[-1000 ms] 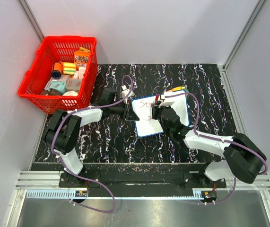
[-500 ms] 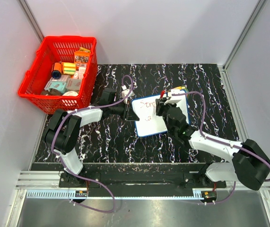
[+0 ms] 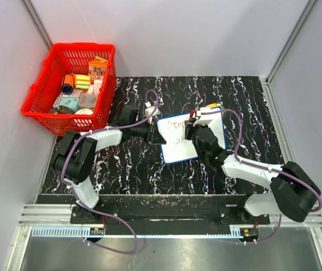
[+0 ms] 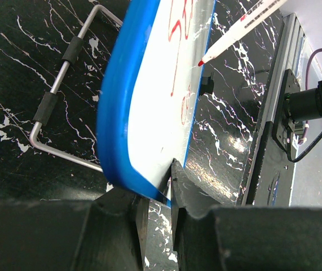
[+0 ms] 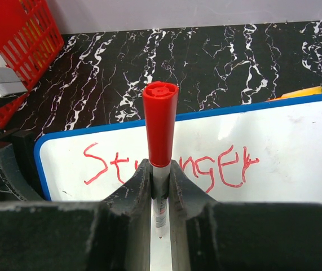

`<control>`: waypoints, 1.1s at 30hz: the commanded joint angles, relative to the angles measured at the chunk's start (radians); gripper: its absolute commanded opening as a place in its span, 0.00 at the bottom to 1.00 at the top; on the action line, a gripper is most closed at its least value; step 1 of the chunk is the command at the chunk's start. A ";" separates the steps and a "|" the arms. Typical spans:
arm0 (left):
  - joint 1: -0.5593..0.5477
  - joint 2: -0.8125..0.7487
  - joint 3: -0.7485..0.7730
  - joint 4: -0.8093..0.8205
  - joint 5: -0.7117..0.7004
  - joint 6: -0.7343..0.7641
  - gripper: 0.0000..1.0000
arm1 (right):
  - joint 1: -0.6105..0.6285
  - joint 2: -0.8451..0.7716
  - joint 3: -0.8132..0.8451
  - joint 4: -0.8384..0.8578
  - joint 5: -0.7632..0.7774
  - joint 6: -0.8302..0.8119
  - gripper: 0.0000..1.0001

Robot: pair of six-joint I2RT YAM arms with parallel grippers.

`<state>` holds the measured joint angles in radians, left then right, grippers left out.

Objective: Write a sentence on the whiteboard

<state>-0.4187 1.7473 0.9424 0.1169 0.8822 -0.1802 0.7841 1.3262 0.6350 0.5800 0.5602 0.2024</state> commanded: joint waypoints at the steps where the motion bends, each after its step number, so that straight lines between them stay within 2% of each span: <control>1: -0.015 0.015 -0.014 -0.065 -0.143 0.125 0.00 | -0.008 0.014 0.040 0.050 0.036 0.009 0.00; 15: -0.015 0.015 -0.013 -0.065 -0.143 0.125 0.00 | -0.008 0.008 -0.011 0.144 0.055 -0.006 0.00; 20: -0.015 0.017 -0.013 -0.066 -0.141 0.125 0.00 | -0.008 -0.045 -0.043 0.172 0.012 -0.029 0.00; 23: -0.017 0.017 -0.013 -0.063 -0.135 0.124 0.01 | -0.009 -0.099 -0.049 0.133 0.013 -0.040 0.00; 26: -0.015 0.014 -0.008 -0.074 -0.149 0.134 0.10 | -0.008 -0.148 -0.052 0.104 0.021 -0.054 0.00; 27: -0.014 0.014 -0.008 -0.079 -0.152 0.137 0.18 | -0.008 -0.157 -0.055 0.101 0.024 -0.055 0.00; 29: -0.014 0.004 -0.014 -0.079 -0.164 0.142 0.25 | -0.008 -0.174 -0.057 0.087 0.029 -0.057 0.00; 33: -0.014 -0.008 -0.020 -0.082 -0.181 0.151 0.47 | -0.008 -0.186 -0.058 0.075 0.026 -0.060 0.00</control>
<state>-0.4252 1.7473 0.9424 0.0971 0.8246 -0.1284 0.7834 1.1584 0.5804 0.6601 0.5758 0.1631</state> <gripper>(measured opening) 0.367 0.196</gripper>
